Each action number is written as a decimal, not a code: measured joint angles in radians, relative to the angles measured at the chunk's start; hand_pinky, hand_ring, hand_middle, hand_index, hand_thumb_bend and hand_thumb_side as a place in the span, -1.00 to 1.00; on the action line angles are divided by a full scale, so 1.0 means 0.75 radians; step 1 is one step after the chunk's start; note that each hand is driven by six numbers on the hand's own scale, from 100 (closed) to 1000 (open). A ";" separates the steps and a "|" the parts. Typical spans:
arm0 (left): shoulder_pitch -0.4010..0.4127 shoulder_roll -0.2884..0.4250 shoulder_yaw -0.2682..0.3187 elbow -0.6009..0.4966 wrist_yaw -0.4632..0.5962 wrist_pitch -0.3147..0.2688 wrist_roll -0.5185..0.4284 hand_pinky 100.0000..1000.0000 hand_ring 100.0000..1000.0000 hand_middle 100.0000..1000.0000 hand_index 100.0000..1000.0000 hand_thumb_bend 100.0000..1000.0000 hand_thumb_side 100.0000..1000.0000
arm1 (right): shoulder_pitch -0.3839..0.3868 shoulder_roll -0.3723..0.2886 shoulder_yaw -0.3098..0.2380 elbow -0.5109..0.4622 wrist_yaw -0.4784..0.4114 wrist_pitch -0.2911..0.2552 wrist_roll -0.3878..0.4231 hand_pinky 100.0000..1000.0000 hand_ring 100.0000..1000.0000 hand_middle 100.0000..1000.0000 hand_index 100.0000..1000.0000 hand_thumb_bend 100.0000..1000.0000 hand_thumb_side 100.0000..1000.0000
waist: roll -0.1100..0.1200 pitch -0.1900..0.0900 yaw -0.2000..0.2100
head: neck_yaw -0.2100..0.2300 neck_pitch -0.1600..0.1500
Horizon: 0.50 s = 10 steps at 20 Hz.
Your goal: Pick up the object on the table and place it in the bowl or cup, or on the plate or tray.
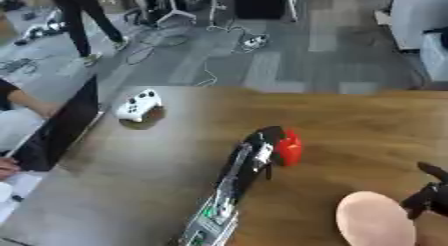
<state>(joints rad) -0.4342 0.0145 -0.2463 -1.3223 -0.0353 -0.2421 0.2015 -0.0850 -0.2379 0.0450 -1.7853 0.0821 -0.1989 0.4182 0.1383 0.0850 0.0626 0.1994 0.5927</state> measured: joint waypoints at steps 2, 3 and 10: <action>-0.013 0.005 0.010 0.012 -0.012 0.004 0.024 -0.64 -0.07 0.40 0.65 -0.61 0.74 | 0.000 0.000 0.000 0.000 0.000 0.000 0.001 -0.14 0.05 -0.18 0.89 -1.00 0.82 | 0.000 0.000 0.000 | 0.007 0.005; -0.017 0.005 0.013 0.014 -0.019 0.006 0.031 -0.60 -0.06 0.41 0.66 -0.60 0.73 | 0.000 0.000 0.000 0.000 0.000 0.000 0.001 -0.14 0.05 -0.18 0.89 -1.00 0.82 | 0.000 0.000 -0.001 | 0.011 0.005; -0.066 0.012 0.036 0.012 -0.051 -0.025 0.059 -0.41 0.11 0.48 0.67 -0.47 0.56 | 0.000 0.000 0.000 0.000 0.007 -0.003 0.003 -0.14 0.05 -0.18 0.89 -1.00 0.82 | -0.001 0.000 -0.005 | 0.035 0.006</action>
<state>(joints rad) -0.4838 0.0238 -0.2197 -1.3133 -0.0738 -0.2612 0.2454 -0.0850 -0.2379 0.0452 -1.7854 0.0877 -0.2010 0.4206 0.1376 0.0851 0.0588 0.2256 0.5976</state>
